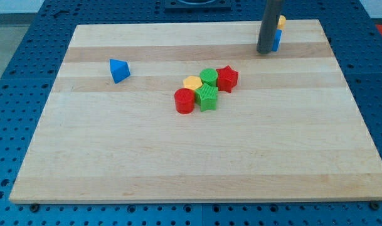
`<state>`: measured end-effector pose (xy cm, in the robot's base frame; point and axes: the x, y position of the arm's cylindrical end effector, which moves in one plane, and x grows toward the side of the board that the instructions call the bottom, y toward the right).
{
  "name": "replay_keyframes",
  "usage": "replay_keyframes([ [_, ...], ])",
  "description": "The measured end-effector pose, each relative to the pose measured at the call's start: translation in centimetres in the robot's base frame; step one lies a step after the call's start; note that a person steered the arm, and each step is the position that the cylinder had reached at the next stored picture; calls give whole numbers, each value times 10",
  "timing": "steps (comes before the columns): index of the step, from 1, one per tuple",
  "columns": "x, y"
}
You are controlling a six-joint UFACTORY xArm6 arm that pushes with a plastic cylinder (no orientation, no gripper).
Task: Slide blue triangle closer to blue cube
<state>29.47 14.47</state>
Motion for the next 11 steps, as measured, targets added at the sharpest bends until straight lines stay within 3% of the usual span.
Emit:
replay_keyframes([
  [1, 2, -9],
  [4, -12, -282],
  [5, 12, -338],
  [7, 72, -347],
  [10, 36, -236],
  [11, 34, -245],
])
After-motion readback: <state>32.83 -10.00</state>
